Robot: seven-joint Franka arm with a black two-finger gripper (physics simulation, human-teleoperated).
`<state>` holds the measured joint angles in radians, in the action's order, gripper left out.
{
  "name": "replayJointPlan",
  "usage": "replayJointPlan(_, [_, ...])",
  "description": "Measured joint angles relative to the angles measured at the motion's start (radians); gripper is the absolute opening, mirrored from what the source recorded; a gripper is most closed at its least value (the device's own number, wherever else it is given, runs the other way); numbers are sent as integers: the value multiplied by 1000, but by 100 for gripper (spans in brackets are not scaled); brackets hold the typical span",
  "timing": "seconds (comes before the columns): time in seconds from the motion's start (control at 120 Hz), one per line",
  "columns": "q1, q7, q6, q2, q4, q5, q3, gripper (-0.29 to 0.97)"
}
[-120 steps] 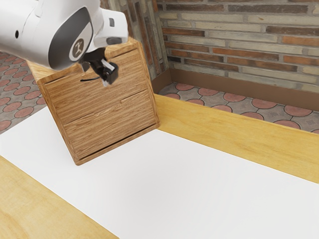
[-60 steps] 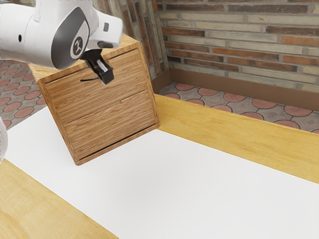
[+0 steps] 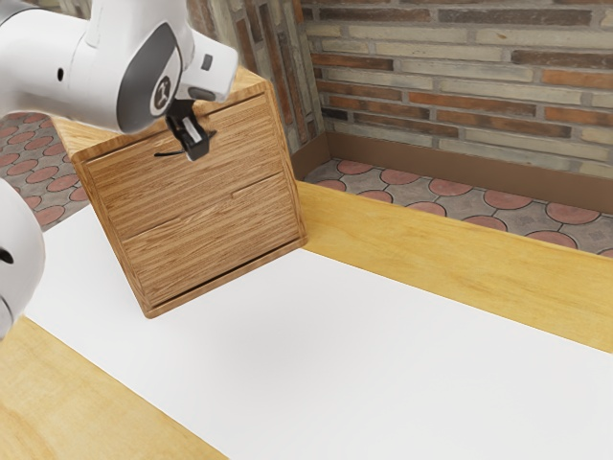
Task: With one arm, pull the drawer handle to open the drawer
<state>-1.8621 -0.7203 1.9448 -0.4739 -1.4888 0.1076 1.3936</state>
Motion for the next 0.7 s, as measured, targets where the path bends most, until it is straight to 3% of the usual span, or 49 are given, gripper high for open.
replayJointPlan(0.383, [-48, -24, 7, 59, 4, 0, 80, 29])
replayJointPlan(0.5, [-125, -27, 7, 52, 40, 18, 163, 28])
replayJointPlan(0.7, [-189, -20, -12, 40, 44, 42, 172, 25])
